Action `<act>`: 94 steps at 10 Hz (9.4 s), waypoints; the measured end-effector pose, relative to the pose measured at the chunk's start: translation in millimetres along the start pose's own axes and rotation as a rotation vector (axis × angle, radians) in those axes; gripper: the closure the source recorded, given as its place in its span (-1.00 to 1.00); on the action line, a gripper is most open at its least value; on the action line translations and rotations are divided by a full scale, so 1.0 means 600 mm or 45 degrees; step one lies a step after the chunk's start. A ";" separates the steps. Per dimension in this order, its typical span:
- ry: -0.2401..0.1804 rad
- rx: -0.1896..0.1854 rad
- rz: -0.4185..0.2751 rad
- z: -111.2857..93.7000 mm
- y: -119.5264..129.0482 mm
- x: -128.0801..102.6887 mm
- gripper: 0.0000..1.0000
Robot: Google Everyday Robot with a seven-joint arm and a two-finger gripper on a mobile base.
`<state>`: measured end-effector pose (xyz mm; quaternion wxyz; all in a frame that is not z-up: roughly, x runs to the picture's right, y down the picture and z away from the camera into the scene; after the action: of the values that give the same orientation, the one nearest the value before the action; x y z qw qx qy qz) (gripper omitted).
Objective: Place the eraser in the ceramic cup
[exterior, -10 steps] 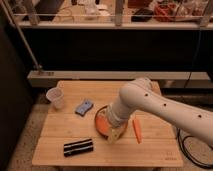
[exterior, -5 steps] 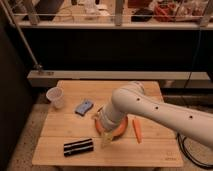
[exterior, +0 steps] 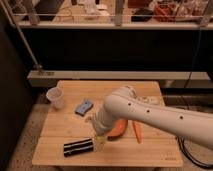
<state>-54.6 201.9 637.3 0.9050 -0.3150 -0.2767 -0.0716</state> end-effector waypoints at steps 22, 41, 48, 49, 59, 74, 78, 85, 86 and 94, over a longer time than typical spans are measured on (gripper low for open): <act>0.041 -0.070 -0.033 0.218 -0.014 -0.036 -0.60; 0.089 -0.037 -0.033 0.295 -0.007 -0.020 -0.54; 0.112 -0.035 -0.024 0.312 -0.001 -0.016 0.43; 0.116 -0.038 -0.028 0.312 0.002 -0.017 0.64; 0.144 -0.044 0.053 0.204 -0.029 -0.047 0.94; 0.190 -0.066 0.058 0.129 -0.134 -0.099 0.94; 0.186 -0.068 0.081 0.107 -0.164 -0.104 0.94; 0.143 -0.043 0.207 0.039 -0.232 -0.080 0.94; 0.143 -0.040 0.224 0.032 -0.238 -0.078 0.94; 0.145 -0.062 0.271 0.025 -0.312 -0.103 0.94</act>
<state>-170.1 60.1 712.5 0.9138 -0.3598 -0.1882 0.0004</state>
